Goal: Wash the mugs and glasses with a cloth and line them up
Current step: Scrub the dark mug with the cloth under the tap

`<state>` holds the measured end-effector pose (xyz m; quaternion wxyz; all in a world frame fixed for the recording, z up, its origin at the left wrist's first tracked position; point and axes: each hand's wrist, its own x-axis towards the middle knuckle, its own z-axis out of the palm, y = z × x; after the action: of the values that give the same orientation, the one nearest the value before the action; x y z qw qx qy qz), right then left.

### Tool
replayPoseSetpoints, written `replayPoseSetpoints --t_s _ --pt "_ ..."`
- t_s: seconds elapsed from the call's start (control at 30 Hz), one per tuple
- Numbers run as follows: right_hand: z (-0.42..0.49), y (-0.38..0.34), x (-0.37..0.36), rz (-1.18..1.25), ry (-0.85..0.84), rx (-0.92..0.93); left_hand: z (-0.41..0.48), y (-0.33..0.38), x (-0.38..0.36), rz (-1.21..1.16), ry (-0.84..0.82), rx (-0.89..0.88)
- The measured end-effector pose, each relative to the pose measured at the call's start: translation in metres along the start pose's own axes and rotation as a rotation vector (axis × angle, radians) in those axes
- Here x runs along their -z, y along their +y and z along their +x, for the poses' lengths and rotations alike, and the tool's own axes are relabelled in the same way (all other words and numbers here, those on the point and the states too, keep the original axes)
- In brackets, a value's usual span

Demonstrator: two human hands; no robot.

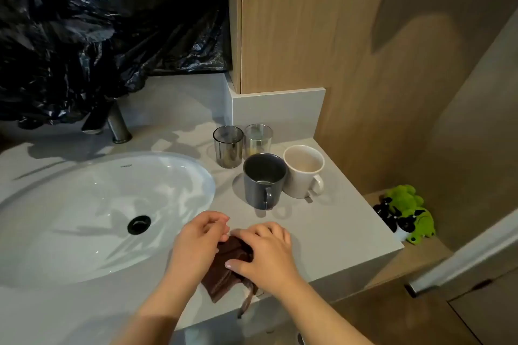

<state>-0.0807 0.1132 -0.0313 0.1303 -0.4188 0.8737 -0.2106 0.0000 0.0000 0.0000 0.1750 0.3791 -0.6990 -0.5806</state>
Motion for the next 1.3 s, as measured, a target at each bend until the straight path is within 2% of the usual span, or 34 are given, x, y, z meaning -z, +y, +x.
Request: replayPoseSetpoints --t_s 0.13,0.43,0.57,0.67,0.87,1.0,1.13,1.3 --pt "0.003 0.006 0.006 -0.014 0.076 -0.067 0.006 0.003 -0.007 -0.015 -0.043 0.004" --pt "-0.014 0.042 0.031 0.258 0.24 -0.326 0.02 0.01 -0.056 -0.038 -0.083 0.061" --pt "-0.019 0.057 0.041 0.233 0.293 -0.423 0.021 0.015 -0.08 -0.104 -0.164 0.102" --pt "-0.026 0.068 0.045 0.196 0.302 -0.466 0.018 0.023 -0.093 -0.101 -0.119 0.085" --pt "-0.032 0.075 0.046 0.104 0.279 -0.388 0.022 0.025 -0.106 -0.241 -0.05 0.136" --pt "-0.032 0.078 0.045 0.013 0.258 -0.295 0.024 0.017 -0.107 -0.184 0.036 0.124" --pt "-0.03 0.082 0.045 0.072 0.244 -0.233 0.018 0.002 -0.095 -0.194 0.113 0.051" --pt "-0.021 0.066 0.044 0.321 0.249 -0.212 0.007 -0.009 -0.063 -0.285 0.144 0.019"
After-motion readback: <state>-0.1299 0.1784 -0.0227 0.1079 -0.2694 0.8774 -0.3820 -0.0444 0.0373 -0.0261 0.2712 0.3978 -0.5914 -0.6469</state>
